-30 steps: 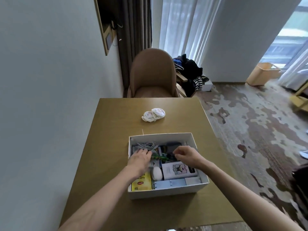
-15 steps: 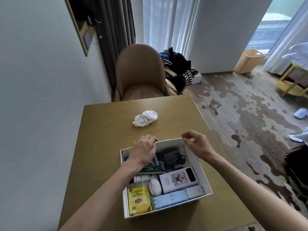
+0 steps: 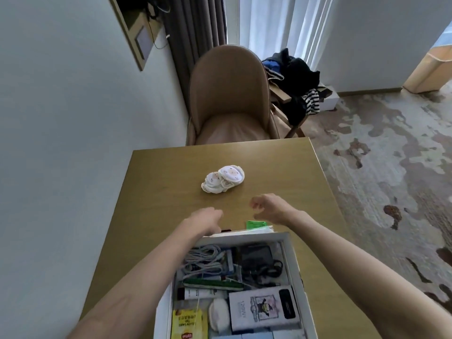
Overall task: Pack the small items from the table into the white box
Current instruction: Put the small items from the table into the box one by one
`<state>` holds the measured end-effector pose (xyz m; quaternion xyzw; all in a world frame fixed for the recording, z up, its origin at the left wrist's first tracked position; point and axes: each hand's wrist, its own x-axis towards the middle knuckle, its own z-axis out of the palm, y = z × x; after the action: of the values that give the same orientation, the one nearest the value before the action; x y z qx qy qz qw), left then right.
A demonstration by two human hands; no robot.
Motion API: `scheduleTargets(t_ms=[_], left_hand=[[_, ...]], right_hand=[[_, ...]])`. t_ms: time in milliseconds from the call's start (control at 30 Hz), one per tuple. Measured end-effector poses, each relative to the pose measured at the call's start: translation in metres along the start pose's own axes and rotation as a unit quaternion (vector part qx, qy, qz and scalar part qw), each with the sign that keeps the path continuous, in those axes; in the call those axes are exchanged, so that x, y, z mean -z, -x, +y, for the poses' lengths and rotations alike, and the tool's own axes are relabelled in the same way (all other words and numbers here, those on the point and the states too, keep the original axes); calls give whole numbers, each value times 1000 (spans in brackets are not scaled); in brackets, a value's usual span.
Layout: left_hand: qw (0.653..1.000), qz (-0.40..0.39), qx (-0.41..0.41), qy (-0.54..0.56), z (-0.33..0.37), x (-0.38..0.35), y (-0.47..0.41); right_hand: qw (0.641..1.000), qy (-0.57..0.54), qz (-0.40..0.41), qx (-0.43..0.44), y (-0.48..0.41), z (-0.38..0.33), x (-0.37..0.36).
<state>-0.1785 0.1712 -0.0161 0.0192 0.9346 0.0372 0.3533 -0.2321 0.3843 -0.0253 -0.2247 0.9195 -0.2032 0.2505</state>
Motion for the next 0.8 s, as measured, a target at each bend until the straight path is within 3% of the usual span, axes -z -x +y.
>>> scheduleTargets(t_ms=[100, 200, 400, 800], left_hand=[[999, -34, 16, 22, -13, -4, -9], [998, -45, 18, 31, -23, -6, -16], [994, -98, -10, 39, -21, -10, -30], [999, -39, -11, -27, -39, -19, -34]], right_hand=[[988, 100, -113, 41, -16, 10, -11], [971, 173, -146, 73, -22, 19, -22], [969, 176, -143, 103, -27, 30, -35], [999, 38, -19, -21, -28, 45, -25]])
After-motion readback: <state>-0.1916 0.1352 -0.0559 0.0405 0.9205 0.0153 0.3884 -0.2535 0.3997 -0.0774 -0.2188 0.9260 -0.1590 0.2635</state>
